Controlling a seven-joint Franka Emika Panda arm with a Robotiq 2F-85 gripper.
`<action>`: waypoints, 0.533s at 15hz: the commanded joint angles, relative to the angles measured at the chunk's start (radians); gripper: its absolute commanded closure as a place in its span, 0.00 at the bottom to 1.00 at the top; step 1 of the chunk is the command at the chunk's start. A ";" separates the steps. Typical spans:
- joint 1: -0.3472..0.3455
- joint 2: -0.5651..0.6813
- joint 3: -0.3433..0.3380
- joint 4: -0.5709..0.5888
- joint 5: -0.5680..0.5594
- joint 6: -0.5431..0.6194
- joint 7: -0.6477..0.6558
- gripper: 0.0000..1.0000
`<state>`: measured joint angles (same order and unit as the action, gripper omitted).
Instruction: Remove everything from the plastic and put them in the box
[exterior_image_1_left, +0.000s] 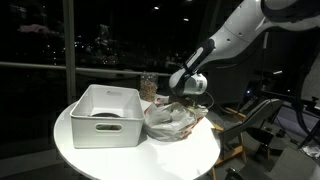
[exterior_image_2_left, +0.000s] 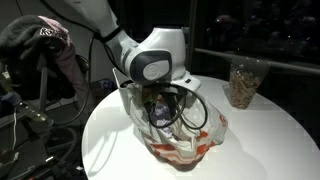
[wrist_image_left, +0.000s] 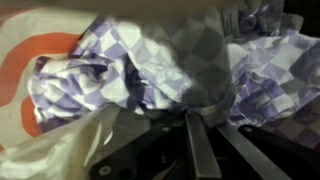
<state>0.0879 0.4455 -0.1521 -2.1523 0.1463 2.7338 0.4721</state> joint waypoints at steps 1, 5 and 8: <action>0.051 -0.067 -0.046 -0.009 -0.076 -0.081 0.074 0.99; 0.052 -0.123 -0.046 0.002 -0.129 -0.168 0.113 0.99; 0.040 -0.188 -0.035 0.004 -0.170 -0.235 0.131 0.99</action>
<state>0.1234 0.3350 -0.1827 -2.1468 0.0256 2.5692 0.5634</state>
